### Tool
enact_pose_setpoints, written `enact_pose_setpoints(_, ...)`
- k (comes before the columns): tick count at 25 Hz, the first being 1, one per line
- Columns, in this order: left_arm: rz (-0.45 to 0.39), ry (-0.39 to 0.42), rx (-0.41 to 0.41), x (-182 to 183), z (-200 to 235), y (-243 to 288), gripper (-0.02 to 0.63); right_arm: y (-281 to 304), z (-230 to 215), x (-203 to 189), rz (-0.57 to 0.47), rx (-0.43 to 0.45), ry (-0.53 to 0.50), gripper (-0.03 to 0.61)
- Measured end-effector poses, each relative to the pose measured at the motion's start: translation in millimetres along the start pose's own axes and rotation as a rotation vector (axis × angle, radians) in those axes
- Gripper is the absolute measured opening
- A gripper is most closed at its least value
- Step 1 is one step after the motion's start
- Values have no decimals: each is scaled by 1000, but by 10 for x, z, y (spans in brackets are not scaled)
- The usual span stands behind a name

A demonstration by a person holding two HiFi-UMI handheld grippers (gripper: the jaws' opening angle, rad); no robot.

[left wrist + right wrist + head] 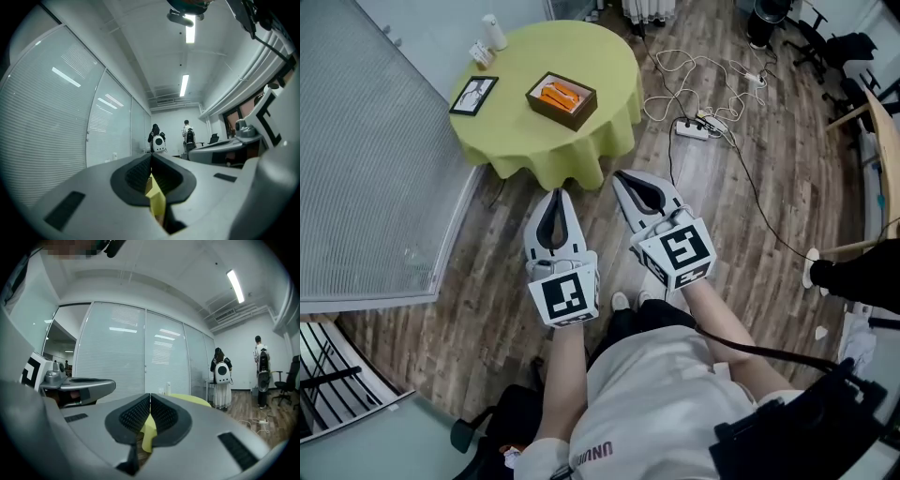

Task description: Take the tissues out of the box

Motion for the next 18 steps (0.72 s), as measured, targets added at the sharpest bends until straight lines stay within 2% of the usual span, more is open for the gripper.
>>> enact_pose_setpoints(8,-27,15,2,-13,225,95,14,107,-25,25,-26,-25,-19,20)
enact_pose_setpoints(18,-33,15,4,-106,306,534,14,458,-360,53,-49,-23,-27,20)
Point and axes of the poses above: the fingertips, and each gripper's own axes: y forward along the fingers, z to its left, x out of its top, the point moved 5 cm from there along -y, backward along the fingers, and after that the axes turned 5 degrees about -z, right-handed, at the moved point
